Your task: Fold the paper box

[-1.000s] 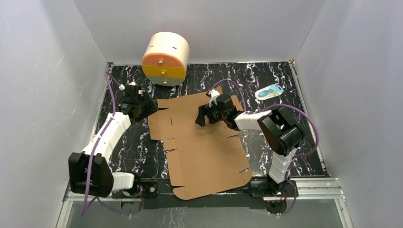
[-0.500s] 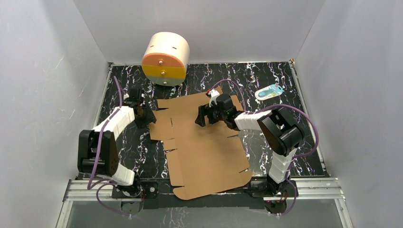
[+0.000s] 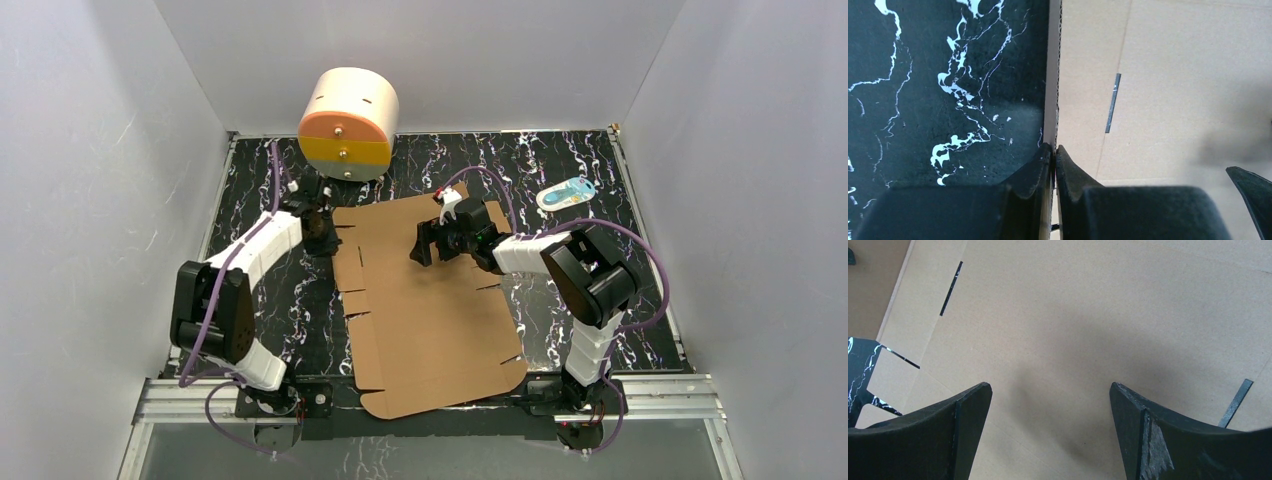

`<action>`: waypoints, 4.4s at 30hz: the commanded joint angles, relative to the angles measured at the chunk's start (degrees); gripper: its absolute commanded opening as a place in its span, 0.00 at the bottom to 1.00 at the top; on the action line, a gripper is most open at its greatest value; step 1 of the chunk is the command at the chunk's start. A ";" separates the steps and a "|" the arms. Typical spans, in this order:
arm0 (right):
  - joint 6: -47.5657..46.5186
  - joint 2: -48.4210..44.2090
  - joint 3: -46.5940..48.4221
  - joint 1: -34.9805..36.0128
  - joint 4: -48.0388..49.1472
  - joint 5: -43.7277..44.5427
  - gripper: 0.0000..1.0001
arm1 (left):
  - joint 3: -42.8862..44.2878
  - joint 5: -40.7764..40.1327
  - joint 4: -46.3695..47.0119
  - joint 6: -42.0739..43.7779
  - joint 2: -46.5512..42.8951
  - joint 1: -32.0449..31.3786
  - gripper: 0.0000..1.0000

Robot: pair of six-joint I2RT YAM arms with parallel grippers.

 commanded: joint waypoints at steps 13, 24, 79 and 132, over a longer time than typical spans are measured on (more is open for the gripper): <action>1.57 2.55 0.42 0.53 -4.41 -0.16 0.98 | 19.39 -18.53 -14.03 -3.27 11.48 -18.08 0.10; 1.94 2.64 0.37 0.48 -4.23 0.13 0.98 | 27.06 -19.52 -15.43 -3.77 16.21 -23.21 0.14; -4.44 -25.38 0.83 -15.89 -34.88 11.75 0.99 | -1.82 10.39 19.81 -3.31 -3.99 -14.47 0.76; 2.45 -15.87 -5.82 -32.21 -22.71 -18.32 0.34 | -9.34 13.56 28.59 -3.60 9.51 -13.95 0.88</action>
